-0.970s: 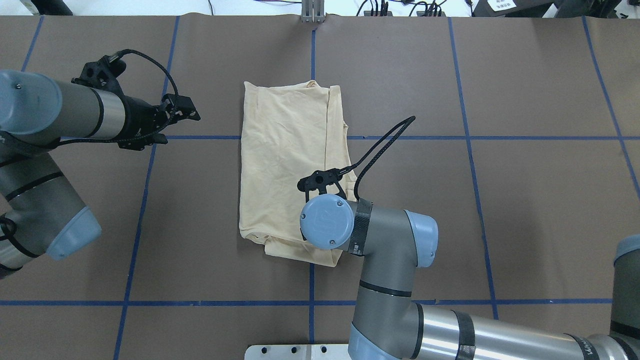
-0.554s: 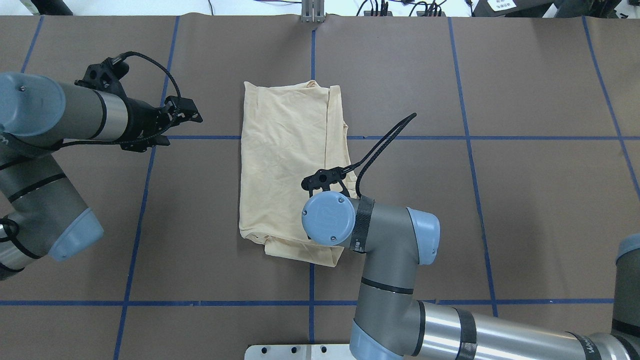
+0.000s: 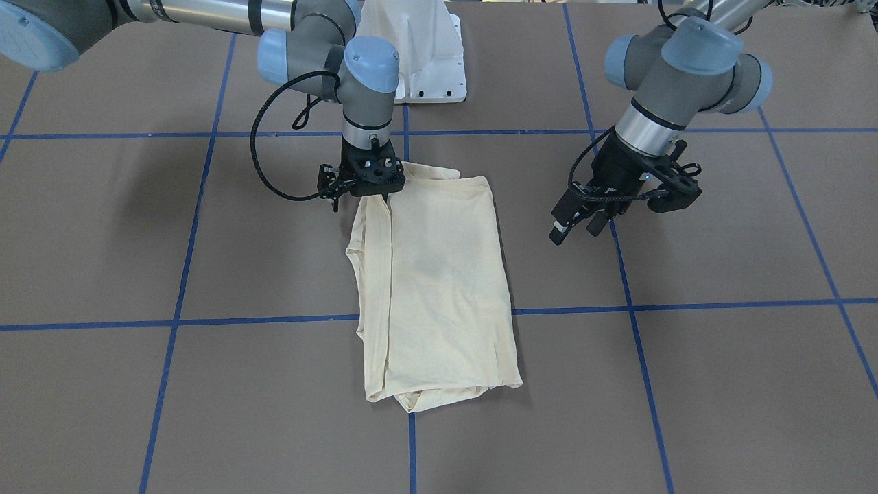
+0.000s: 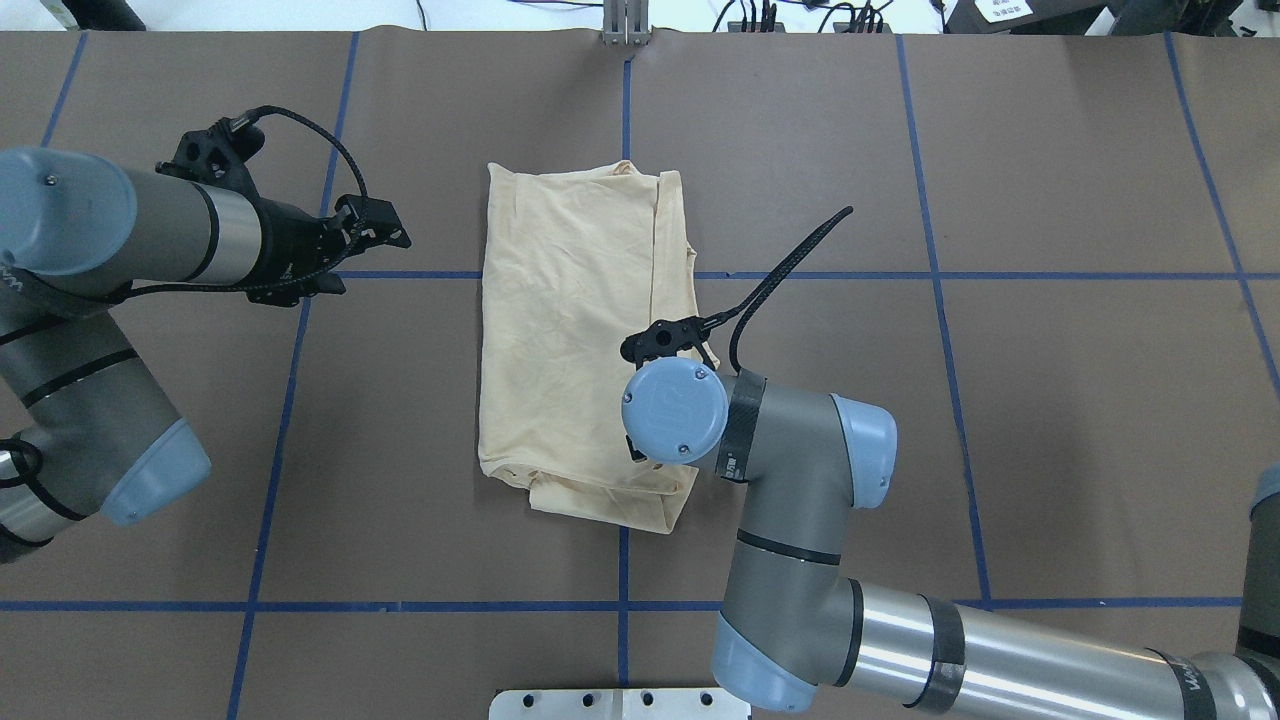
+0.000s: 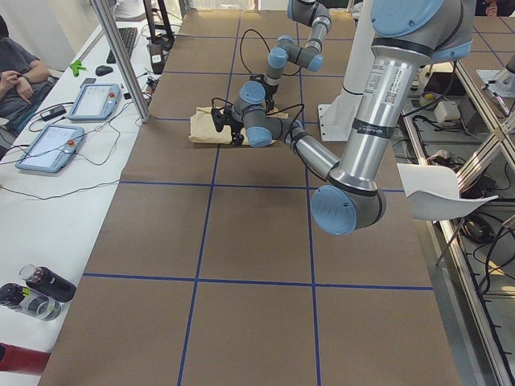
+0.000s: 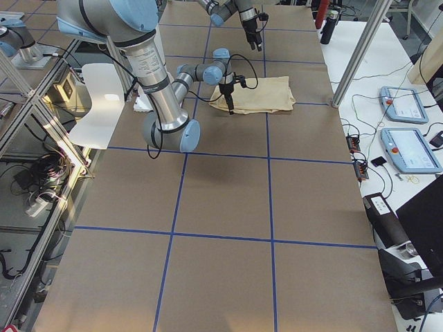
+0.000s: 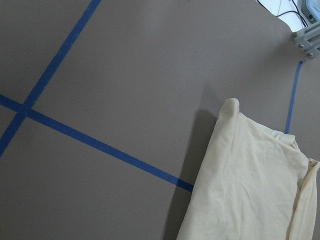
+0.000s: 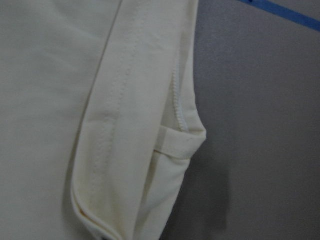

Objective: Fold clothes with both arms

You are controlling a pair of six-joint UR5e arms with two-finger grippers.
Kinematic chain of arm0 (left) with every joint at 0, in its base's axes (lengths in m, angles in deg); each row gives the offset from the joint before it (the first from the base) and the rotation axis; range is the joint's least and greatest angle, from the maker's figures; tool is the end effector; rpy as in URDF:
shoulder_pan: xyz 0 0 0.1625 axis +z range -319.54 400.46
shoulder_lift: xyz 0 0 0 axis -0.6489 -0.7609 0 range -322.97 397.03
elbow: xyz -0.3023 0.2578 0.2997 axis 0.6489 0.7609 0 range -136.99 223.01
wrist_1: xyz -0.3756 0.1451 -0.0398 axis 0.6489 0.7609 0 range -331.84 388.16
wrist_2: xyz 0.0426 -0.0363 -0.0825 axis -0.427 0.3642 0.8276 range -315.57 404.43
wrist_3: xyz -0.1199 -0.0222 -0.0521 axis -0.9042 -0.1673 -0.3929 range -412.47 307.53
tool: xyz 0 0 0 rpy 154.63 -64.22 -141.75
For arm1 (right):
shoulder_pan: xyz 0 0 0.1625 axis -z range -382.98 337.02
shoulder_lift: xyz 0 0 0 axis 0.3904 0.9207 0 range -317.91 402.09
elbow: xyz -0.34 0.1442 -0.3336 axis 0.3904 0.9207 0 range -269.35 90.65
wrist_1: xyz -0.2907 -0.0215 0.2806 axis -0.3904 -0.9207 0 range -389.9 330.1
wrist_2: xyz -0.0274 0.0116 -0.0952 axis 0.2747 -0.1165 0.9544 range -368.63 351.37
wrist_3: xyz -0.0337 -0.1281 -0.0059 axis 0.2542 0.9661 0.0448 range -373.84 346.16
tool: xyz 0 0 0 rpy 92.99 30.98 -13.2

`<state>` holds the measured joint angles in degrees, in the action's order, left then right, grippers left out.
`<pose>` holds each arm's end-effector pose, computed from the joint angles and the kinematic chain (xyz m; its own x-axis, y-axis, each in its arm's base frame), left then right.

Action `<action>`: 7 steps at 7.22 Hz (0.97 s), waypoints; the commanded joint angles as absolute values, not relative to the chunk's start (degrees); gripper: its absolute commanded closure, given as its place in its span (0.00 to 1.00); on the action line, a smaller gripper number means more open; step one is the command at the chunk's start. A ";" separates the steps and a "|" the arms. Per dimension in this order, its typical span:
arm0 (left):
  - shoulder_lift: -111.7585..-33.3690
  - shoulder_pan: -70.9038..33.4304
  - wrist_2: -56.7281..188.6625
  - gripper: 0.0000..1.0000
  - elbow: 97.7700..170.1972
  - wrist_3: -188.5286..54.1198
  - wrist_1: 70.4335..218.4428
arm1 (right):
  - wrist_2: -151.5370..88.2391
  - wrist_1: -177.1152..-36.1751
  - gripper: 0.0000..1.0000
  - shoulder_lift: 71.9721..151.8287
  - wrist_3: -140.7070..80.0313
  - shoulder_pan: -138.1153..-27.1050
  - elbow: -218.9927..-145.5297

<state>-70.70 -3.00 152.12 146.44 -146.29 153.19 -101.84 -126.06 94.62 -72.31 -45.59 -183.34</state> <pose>0.3965 -0.5038 0.3987 0.2623 -0.3359 -0.9046 0.4721 0.8623 -0.1834 -0.6412 -0.4033 0.3550 0.8273 -0.2210 0.5165 0.0923 0.9603 0.2631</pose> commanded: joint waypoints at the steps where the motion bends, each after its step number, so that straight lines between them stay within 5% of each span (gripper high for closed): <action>1: -70.90 -2.87 152.19 0.00 146.99 -146.60 152.96 | -103.45 -126.14 0.00 99.98 -67.48 -48.80 -187.41; 4: -71.16 -2.87 152.19 0.00 146.99 -146.69 152.79 | -108.36 -132.98 0.00 103.64 -63.50 -52.94 -197.53; 7: -71.25 -2.87 152.19 0.00 146.29 -146.34 153.05 | -106.98 -121.75 0.01 94.41 -64.19 -53.21 -186.19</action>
<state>-71.19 -2.87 152.19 146.58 -146.45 152.90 -107.60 -128.87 97.81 -63.78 -53.08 -192.38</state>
